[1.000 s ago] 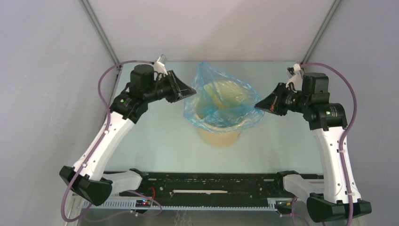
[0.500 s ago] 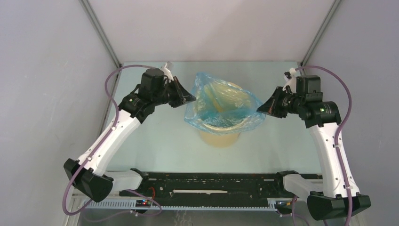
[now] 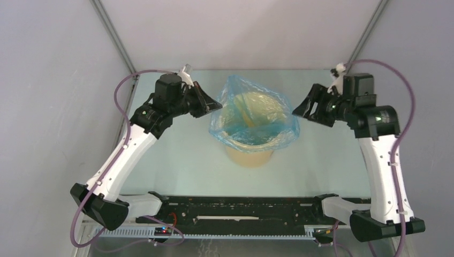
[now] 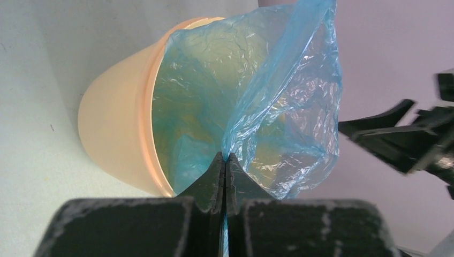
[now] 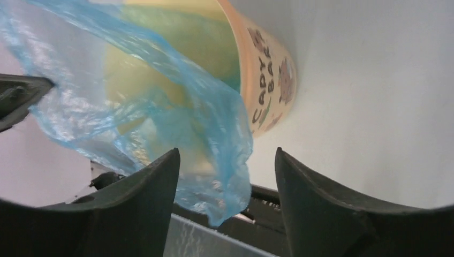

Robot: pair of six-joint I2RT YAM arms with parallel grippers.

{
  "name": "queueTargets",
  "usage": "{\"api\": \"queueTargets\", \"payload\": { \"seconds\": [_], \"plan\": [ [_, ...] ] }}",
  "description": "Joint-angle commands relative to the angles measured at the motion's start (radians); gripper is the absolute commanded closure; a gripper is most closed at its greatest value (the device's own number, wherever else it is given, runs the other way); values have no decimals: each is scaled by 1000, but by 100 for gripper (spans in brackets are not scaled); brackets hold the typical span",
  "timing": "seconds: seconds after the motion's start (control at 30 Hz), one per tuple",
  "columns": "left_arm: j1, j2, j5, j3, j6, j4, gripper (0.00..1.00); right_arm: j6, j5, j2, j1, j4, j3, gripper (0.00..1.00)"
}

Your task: Put the trash bags into the trash bin

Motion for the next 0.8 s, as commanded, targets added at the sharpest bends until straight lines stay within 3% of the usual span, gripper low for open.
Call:
{"api": "queueTargets", "payload": {
  "seconds": [0.0,0.07,0.13,0.33,0.4,0.53,0.77],
  "plan": [
    [2,-37,42,-4,-36,51,100,-50,142,12,23,-107,270,22],
    [1,-44,46,-20,-45,56,100,-31,185,44,90,-124,362,20],
    [1,-53,45,-27,-49,61,100,-4,282,86,232,-108,420,20],
    [1,-97,-18,-42,-74,78,100,40,365,252,548,37,389,50],
    [1,-103,-36,-49,-74,80,100,31,402,290,622,110,318,52],
    [3,-77,-21,-59,-96,73,100,40,379,336,685,269,144,53],
    [4,-47,-77,-61,-142,12,100,37,518,378,684,480,-138,60]
  ]
}}
